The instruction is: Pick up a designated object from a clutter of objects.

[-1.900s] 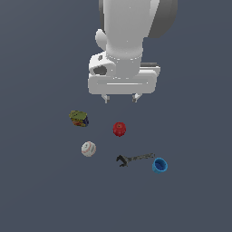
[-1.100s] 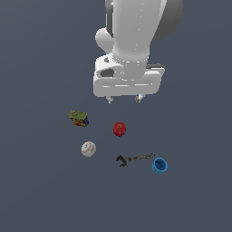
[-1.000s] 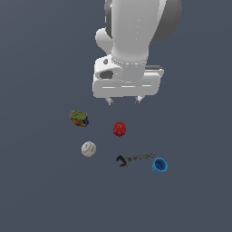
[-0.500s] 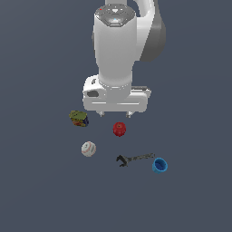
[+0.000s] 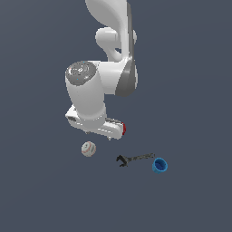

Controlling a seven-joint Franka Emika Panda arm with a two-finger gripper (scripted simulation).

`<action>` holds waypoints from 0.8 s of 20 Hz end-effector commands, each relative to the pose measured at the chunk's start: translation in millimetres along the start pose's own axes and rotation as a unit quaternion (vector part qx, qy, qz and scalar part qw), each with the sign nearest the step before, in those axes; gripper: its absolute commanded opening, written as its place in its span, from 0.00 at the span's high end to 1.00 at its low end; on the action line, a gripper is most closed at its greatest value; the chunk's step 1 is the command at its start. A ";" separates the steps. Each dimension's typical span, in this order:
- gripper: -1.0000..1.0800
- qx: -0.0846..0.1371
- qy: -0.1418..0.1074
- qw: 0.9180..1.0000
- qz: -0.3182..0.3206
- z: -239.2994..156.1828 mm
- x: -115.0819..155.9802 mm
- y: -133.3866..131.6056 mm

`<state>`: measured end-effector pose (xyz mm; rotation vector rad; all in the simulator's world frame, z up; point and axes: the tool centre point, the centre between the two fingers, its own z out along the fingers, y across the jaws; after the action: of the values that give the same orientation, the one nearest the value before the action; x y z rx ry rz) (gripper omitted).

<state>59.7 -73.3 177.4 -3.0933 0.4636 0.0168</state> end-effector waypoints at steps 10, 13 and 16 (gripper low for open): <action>0.04 -0.004 0.006 0.995 0.100 71.3 22.1 55.7; 0.04 -0.005 0.007 0.994 0.108 77.4 23.2 60.8; 0.04 -0.005 0.006 0.994 0.108 77.4 22.8 60.9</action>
<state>62.7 -137.3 98.6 -3.0385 0.7978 0.0038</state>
